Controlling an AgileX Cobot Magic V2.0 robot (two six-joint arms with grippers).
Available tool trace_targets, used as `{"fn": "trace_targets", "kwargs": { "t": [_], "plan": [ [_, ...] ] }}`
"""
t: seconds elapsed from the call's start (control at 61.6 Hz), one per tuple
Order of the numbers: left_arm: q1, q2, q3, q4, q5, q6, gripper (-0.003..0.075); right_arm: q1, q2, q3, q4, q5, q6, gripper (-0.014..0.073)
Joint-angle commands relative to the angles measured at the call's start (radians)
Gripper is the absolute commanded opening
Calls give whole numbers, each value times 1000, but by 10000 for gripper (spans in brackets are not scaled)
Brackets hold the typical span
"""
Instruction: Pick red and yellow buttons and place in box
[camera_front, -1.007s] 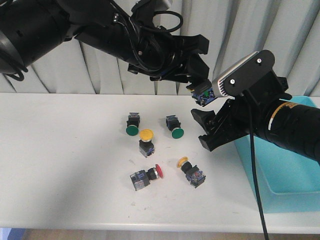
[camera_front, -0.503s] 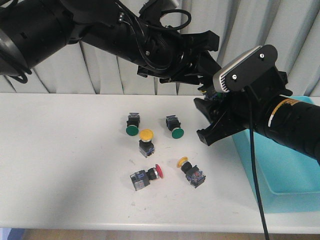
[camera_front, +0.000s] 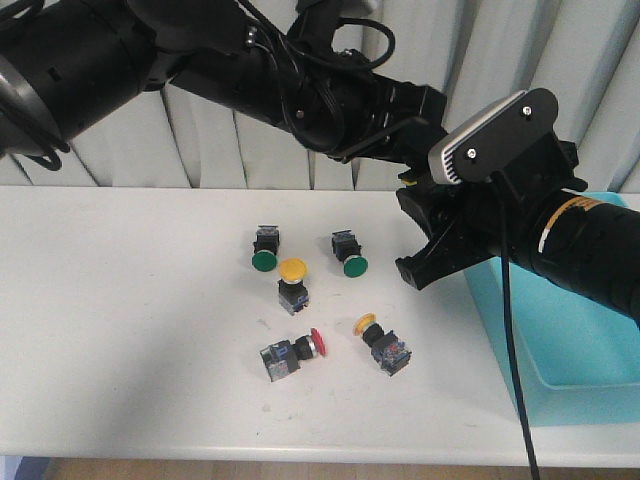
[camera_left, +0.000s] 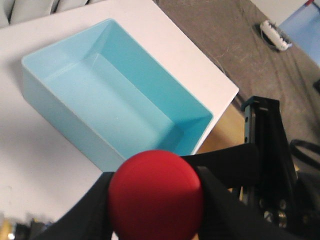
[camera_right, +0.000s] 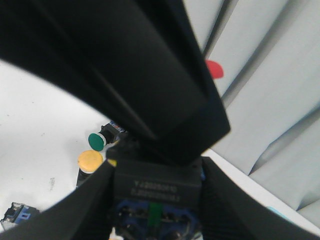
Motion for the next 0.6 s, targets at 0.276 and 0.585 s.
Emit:
{"fn": "trace_targets", "kwargs": {
  "t": [0.276,0.585],
  "plan": [
    [-23,-75,-23,11,5,127,589,-19,-20,-31,12,-79,4,-3],
    [-22,-165,-23,297,47,124,586,-205,-20,-31,128,-78,32,-3]
  ]
}}
